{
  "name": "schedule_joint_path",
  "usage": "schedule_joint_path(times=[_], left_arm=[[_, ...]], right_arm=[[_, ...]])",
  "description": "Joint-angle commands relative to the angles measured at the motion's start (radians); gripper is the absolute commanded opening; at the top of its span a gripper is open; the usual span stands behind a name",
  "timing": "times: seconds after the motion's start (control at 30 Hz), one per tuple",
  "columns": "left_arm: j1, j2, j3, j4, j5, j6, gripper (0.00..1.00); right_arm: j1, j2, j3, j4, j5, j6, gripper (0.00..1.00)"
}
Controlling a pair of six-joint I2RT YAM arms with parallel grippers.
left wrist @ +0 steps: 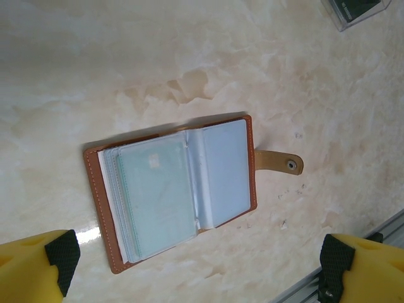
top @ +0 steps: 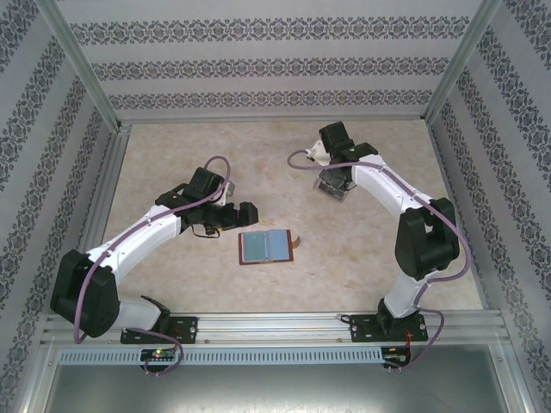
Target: Take the credit cards out of the card holder
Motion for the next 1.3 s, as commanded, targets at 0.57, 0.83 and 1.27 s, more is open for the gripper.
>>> schedule_joint_path(times=[0.57, 0.83, 1.27], left_arm=[[0.039, 0.017, -0.004, -0.023, -0.009, 0.017, 1.0], [0.047, 0.013, -0.009, -0.021, -0.005, 0.015, 1.0], [0.052, 0.008, -0.02, -0.01, 0.007, 0.008, 1.0]], right_arm=[[-0.077, 0.121, 0.028, 0.033, -0.103, -0.021, 0.0], [-0.086, 0.153, 0.035, 0.034, -0.102, -0.017, 0.0], [-0.092, 0.085, 0.03, 0.049, -0.053, -0.115, 0.0]])
